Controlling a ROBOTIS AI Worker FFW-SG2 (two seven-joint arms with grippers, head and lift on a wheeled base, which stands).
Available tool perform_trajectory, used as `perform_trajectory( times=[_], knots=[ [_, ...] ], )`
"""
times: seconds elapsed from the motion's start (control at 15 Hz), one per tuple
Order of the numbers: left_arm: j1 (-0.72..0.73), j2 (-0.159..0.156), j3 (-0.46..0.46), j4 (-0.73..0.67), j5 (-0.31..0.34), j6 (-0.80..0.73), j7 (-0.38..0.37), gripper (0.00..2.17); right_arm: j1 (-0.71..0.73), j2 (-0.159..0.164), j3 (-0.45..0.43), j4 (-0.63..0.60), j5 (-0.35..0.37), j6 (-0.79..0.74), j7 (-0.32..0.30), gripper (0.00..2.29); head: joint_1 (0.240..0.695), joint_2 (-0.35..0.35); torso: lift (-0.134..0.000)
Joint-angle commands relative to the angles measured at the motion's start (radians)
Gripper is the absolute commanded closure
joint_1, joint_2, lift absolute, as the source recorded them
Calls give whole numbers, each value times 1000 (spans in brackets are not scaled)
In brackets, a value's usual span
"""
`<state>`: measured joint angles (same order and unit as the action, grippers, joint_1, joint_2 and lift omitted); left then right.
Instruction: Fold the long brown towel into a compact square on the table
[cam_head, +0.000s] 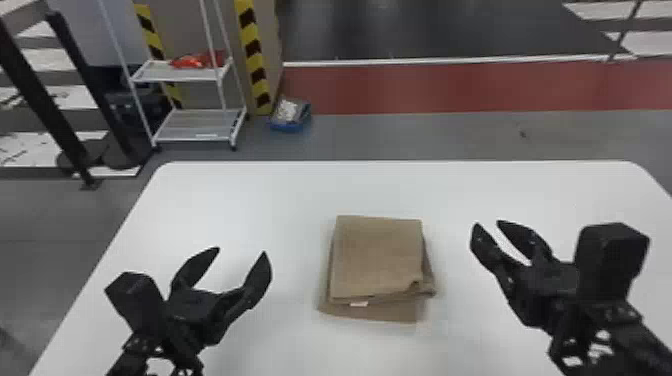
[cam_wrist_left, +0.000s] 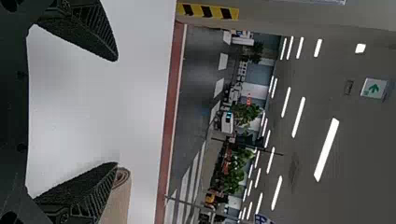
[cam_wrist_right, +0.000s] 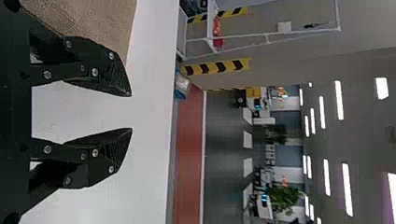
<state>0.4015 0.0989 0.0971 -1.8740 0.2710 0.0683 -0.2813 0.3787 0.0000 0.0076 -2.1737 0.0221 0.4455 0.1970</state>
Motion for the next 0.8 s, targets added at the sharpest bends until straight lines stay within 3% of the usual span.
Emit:
perform_trajectory(
  times=[0.0,0.13,0.4,0.73],
  knots=[
    [33,-5,1,-36,-4,-1,5,80,167,1,15,-34,-1,-280,-64,66,695,67,-124],
    [74,-11,10,-63,-13,-14,17,80,267,1,20,-29,-5,-492,-107,70,695,60,-124],
    [189,-31,30,-117,-24,-146,70,80,286,1,40,37,-5,-550,-122,80,695,73,-124],
    [223,-67,55,-142,-46,-195,102,80,287,1,51,51,-5,-557,-122,83,695,125,-124]
  ],
)
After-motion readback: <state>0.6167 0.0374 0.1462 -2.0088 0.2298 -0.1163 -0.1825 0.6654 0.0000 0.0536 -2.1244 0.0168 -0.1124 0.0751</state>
